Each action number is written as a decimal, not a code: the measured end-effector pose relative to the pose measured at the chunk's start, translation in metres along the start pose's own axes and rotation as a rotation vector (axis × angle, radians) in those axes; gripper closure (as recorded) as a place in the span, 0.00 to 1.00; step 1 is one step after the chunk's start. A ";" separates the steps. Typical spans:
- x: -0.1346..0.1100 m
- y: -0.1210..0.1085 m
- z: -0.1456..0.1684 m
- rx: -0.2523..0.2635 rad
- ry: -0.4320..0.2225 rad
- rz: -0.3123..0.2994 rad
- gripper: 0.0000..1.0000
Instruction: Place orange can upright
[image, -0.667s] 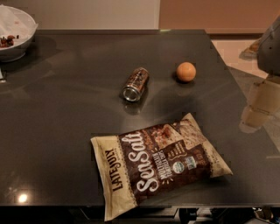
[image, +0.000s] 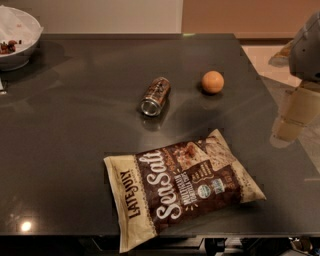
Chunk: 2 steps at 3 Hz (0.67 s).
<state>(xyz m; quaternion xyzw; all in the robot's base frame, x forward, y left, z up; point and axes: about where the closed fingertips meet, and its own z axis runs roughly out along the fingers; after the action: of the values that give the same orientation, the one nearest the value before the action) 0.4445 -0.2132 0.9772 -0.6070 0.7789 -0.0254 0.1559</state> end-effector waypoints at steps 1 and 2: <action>-0.012 -0.015 0.005 -0.023 -0.028 0.009 0.00; -0.021 -0.027 0.009 -0.038 -0.049 0.016 0.00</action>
Offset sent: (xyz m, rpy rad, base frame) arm 0.0423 0.0182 0.0024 0.0813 0.0608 0.0059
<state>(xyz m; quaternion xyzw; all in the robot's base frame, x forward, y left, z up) 0.4769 -0.1989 0.9791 -0.6041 0.7799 0.0055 0.1638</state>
